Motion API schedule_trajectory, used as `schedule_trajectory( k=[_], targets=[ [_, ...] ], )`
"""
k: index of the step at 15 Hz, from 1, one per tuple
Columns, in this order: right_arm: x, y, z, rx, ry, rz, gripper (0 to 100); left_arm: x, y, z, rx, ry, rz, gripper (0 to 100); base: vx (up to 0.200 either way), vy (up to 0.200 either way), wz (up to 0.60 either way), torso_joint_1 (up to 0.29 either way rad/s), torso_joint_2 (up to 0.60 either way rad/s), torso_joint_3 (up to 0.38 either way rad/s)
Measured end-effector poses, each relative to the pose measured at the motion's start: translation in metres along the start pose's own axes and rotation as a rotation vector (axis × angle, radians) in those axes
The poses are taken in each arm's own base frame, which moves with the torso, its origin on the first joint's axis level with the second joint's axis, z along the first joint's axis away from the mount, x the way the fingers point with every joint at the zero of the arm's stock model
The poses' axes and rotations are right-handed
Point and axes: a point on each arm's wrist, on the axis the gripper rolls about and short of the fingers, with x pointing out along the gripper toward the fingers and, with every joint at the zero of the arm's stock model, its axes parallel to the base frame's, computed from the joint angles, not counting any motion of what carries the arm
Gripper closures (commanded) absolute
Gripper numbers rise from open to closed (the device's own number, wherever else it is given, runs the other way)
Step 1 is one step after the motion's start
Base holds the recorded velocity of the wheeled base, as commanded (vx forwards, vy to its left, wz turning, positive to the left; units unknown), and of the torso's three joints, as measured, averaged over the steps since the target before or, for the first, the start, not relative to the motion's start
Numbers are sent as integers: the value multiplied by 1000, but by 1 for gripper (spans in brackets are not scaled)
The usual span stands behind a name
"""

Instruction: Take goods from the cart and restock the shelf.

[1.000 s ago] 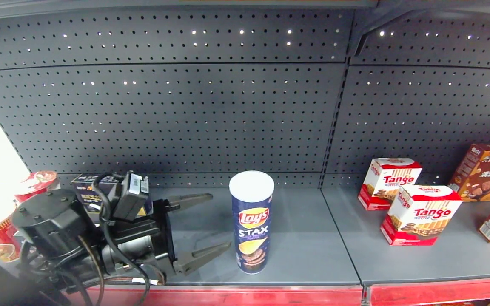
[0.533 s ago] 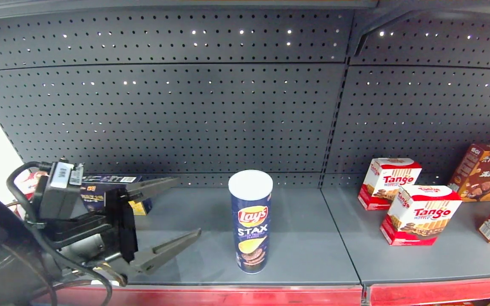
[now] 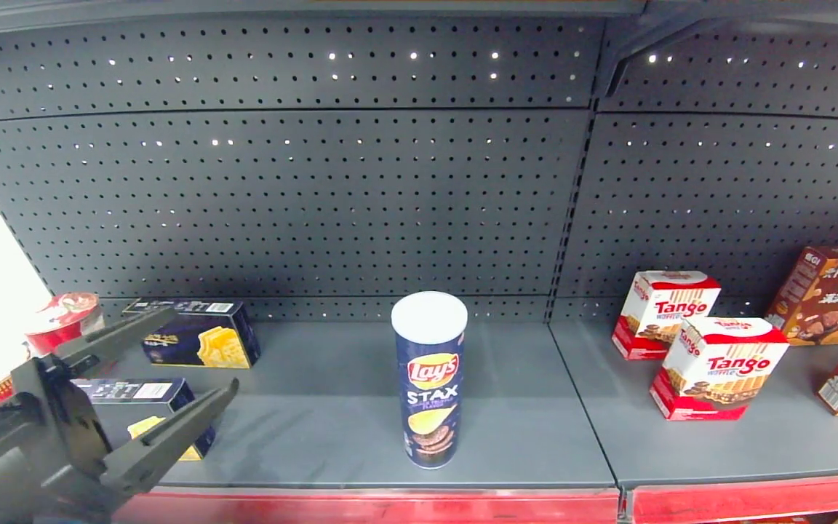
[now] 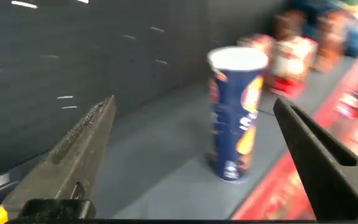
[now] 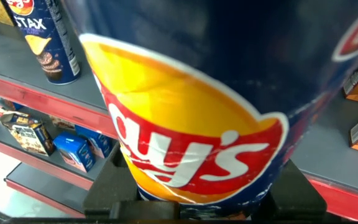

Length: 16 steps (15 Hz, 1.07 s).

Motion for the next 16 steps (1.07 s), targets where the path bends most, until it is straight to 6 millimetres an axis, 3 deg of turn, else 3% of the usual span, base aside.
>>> schedule_trajectory(
  k=[6,12,16],
  targets=[
    [-6,0,2,-2,-39,-4,100,-43,-23,9,-33,47,134,0,0,0,0,0,0,0],
    [-6,0,3,-3,-44,-3,100,-112,-63,-5,-80,145,261,0,0,0,0,0,0,0],
    [-6,0,3,-1,-46,-7,100,-143,-74,-14,6,137,557,0,0,0,0,0,0,0]
  ],
)
